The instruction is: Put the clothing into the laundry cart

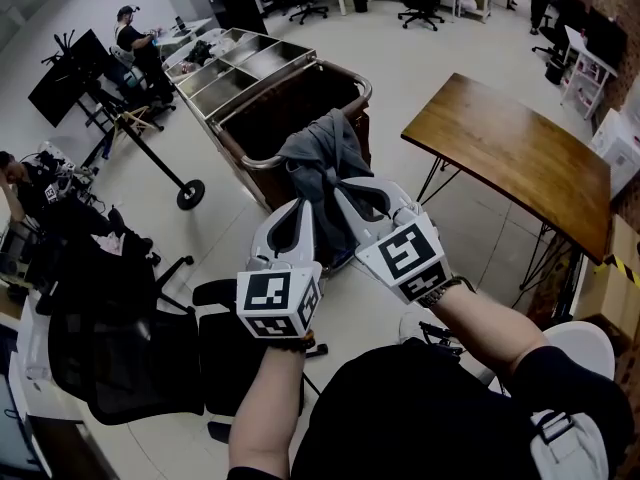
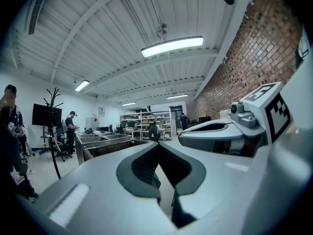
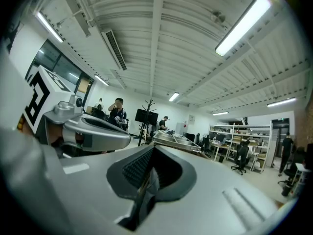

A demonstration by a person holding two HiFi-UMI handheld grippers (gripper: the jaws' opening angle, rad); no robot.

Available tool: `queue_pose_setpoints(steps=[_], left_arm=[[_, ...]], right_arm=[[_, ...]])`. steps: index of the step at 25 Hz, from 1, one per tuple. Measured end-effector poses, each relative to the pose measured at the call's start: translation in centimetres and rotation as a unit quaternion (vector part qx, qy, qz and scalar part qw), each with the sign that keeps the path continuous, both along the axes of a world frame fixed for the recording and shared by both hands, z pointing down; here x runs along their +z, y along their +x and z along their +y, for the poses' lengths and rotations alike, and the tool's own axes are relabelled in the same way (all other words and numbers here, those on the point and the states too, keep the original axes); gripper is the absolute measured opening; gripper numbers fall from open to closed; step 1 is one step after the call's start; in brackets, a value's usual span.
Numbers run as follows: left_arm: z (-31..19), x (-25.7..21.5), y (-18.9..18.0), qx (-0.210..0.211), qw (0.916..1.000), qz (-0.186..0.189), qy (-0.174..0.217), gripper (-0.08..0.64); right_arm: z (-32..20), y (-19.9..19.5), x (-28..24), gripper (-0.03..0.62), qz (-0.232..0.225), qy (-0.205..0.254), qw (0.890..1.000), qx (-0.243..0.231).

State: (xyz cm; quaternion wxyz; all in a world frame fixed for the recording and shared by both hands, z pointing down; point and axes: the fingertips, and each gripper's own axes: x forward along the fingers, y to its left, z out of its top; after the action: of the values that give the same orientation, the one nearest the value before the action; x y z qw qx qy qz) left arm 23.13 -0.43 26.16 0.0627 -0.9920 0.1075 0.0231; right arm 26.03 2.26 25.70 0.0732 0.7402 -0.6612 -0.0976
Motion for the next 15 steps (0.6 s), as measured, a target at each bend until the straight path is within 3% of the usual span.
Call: queue_pose_setpoints(steps=[15], left_arm=[[1.5, 0.2, -0.3, 0.005, 1.0, -0.003, 0.003, 0.003]], right_arm=[[1.5, -0.8, -0.1, 0.0, 0.006, -0.003, 1.0, 0.001]])
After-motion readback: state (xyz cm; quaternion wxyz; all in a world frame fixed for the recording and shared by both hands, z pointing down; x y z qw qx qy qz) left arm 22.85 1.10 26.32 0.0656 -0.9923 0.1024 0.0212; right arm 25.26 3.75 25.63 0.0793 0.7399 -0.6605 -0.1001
